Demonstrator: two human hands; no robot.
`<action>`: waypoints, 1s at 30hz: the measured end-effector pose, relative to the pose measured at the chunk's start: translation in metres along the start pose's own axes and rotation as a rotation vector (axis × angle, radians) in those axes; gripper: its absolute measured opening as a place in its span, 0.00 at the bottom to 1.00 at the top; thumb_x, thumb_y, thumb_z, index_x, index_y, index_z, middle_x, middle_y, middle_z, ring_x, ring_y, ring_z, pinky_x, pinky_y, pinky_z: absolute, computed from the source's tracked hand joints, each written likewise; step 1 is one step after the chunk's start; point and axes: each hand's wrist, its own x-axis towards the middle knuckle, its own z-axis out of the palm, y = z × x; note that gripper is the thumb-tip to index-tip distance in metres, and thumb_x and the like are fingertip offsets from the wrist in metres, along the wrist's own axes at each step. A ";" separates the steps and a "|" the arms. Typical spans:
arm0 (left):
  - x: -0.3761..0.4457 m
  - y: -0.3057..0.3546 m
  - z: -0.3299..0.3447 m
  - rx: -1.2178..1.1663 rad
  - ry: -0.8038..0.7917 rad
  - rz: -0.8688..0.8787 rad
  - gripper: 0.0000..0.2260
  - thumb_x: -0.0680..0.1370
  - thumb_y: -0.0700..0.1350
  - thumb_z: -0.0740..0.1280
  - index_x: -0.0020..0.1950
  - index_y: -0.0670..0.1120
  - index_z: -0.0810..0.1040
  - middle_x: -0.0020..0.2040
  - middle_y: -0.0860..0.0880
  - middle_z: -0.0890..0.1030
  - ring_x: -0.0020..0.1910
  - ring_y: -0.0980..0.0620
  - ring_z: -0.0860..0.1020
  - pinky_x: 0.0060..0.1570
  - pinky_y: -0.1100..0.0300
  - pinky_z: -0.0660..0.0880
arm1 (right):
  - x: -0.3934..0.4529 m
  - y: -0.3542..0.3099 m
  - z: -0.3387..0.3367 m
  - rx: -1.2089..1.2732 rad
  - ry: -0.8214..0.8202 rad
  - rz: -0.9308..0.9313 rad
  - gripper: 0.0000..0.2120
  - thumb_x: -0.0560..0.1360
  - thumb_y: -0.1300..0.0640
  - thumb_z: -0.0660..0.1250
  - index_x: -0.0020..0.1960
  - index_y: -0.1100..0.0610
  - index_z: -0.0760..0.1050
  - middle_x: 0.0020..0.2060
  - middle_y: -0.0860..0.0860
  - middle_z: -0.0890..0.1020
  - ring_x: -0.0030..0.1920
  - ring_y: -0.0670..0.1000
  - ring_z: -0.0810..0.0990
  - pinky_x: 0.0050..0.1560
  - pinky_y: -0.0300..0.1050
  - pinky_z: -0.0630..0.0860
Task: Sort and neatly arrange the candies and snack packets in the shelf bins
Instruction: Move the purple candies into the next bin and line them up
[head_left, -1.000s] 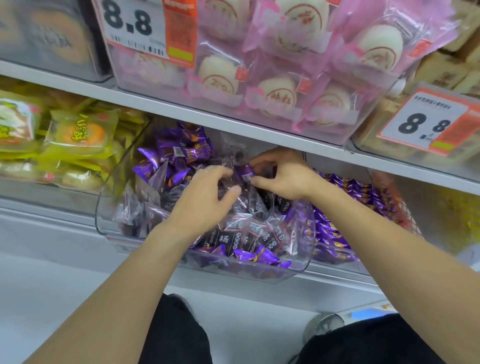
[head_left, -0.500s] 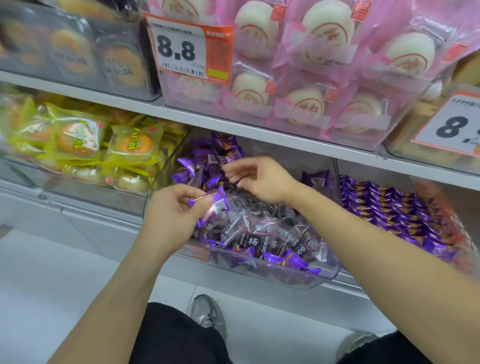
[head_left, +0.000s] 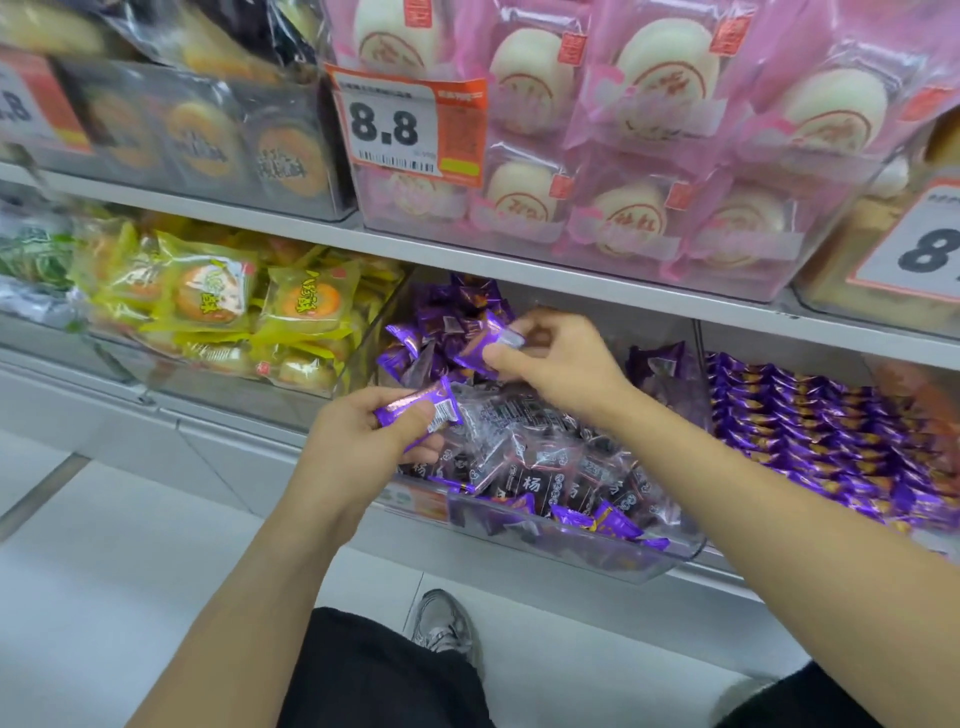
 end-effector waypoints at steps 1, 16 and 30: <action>-0.001 0.000 0.005 -0.018 -0.025 -0.011 0.04 0.78 0.38 0.69 0.52 0.40 0.80 0.35 0.41 0.85 0.32 0.50 0.82 0.35 0.64 0.80 | -0.016 -0.004 -0.006 0.238 0.007 0.089 0.06 0.75 0.62 0.72 0.42 0.58 0.75 0.37 0.56 0.85 0.38 0.57 0.85 0.43 0.52 0.84; -0.024 0.030 0.147 -0.108 -0.683 0.020 0.14 0.69 0.47 0.72 0.53 0.44 0.85 0.49 0.46 0.86 0.45 0.52 0.83 0.47 0.61 0.78 | -0.159 -0.005 -0.125 0.500 0.154 0.282 0.18 0.74 0.64 0.69 0.63 0.59 0.77 0.40 0.55 0.81 0.35 0.52 0.77 0.36 0.41 0.77; -0.068 0.013 0.226 -0.076 -0.703 -0.060 0.12 0.74 0.31 0.70 0.57 0.37 0.78 0.47 0.38 0.85 0.46 0.39 0.85 0.44 0.56 0.82 | -0.223 0.031 -0.205 0.692 0.396 0.216 0.13 0.64 0.66 0.77 0.47 0.65 0.79 0.45 0.67 0.83 0.42 0.59 0.85 0.42 0.42 0.81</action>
